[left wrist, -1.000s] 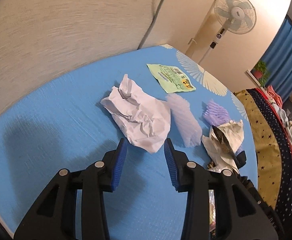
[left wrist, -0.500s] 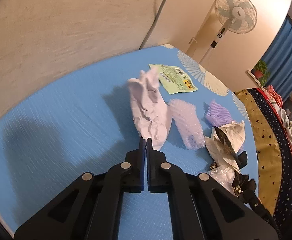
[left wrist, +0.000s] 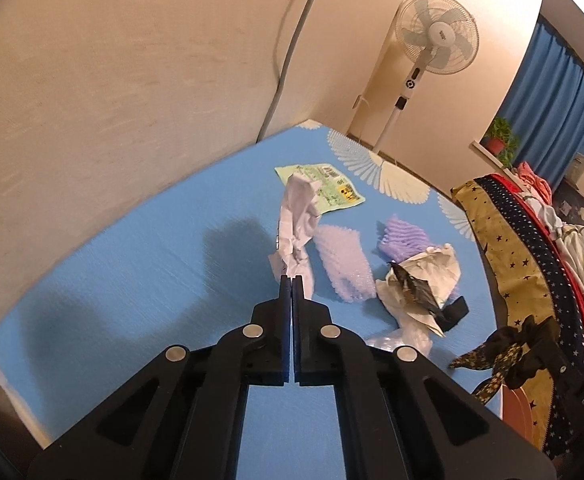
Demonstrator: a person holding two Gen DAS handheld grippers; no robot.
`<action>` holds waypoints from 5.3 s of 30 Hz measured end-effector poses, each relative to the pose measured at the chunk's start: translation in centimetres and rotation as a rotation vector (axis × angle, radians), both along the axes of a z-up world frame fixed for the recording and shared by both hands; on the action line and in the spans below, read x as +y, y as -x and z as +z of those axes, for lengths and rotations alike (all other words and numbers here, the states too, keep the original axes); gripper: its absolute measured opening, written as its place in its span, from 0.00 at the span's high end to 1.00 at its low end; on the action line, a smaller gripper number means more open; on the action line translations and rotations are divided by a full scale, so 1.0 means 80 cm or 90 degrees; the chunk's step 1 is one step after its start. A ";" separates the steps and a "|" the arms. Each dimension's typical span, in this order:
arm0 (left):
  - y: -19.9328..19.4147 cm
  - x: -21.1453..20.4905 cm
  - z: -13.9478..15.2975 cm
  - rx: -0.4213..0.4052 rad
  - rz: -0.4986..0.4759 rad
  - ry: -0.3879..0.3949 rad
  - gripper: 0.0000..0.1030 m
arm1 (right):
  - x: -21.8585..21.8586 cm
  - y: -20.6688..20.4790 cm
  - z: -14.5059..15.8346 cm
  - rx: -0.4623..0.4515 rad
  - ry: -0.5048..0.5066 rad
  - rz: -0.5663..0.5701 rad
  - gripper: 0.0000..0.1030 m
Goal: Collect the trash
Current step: 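Grasp the crumpled white paper with the left tool while the right tool grasps the black cloth, then lift and carry the paper in the left tool while the right tool carries the black cloth to the bin, then open both tools over the pink bin to drop the paper and cloth, then move both open tools back over the remaining trash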
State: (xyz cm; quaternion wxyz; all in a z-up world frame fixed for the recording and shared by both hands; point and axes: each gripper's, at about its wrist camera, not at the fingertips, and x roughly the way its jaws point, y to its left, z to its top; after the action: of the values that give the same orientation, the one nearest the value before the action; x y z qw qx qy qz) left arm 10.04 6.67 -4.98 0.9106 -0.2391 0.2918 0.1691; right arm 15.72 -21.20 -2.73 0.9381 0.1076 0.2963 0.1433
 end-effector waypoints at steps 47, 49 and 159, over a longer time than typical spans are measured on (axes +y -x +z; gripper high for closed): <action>0.078 -0.080 0.064 -0.077 -0.132 -0.095 1.00 | -0.044 0.108 0.082 -0.110 0.074 -0.056 0.91; 0.076 -0.081 0.065 -0.078 -0.137 -0.103 1.00 | -0.037 0.106 0.083 -0.111 0.077 -0.053 0.91; -0.004 -0.168 0.013 -0.065 -0.291 -0.099 0.99 | -0.081 0.046 0.013 -0.035 0.051 -0.162 0.71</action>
State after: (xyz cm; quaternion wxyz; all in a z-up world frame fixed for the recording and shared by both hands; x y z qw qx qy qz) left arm 10.37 -6.76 -3.94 0.9544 -0.1040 0.2782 -0.0316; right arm 12.05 -27.71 -1.65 0.9601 0.1029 0.2598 0.0138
